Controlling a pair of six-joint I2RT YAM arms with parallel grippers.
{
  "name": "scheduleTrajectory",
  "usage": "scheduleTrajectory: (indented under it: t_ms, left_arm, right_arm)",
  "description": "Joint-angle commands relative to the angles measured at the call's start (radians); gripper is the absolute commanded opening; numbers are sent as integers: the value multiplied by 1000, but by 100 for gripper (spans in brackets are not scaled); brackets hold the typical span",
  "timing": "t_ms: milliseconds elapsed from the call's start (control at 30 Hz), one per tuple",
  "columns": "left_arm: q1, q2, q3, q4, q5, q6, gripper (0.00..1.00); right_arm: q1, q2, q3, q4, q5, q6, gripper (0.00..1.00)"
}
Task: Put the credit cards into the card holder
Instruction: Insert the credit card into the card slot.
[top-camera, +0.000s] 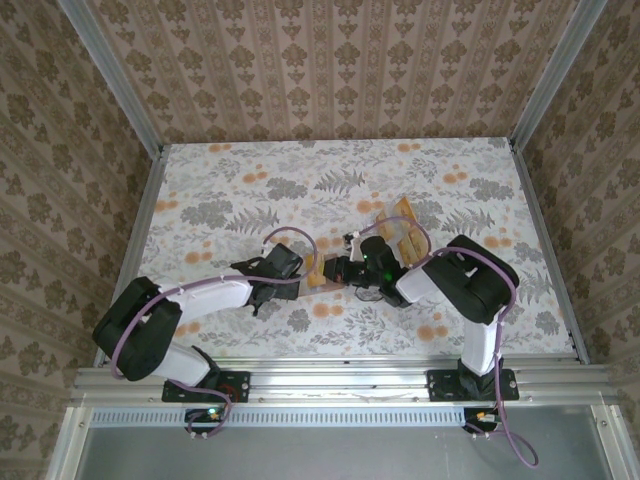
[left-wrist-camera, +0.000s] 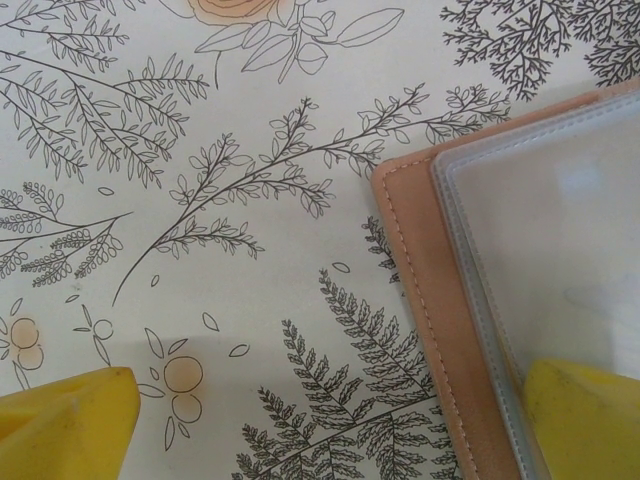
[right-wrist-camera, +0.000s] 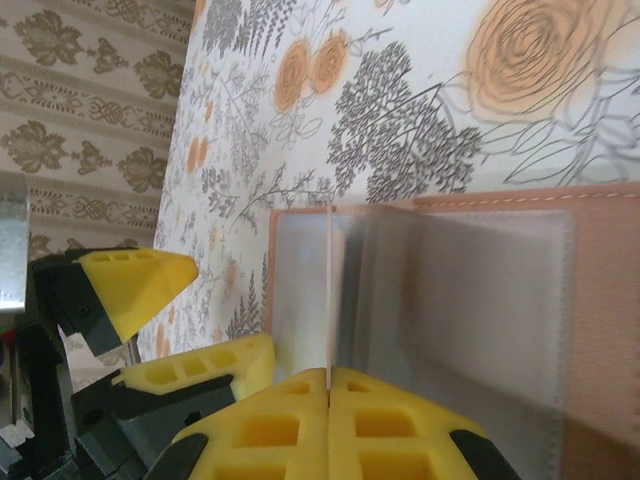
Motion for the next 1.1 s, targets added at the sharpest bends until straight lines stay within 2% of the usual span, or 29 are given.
scheduleTrajectory:
  t_ms: [0,1067]
  left_arm:
    - [-2,-12,-24,-43,-13,-13,100]
    - [-3,-16,-26,-47,-10,-13,100]
  right_arm:
    - [-7,-9,-11,15,-6,-5,0]
    - [12,56,-12,82,-37,30,0]
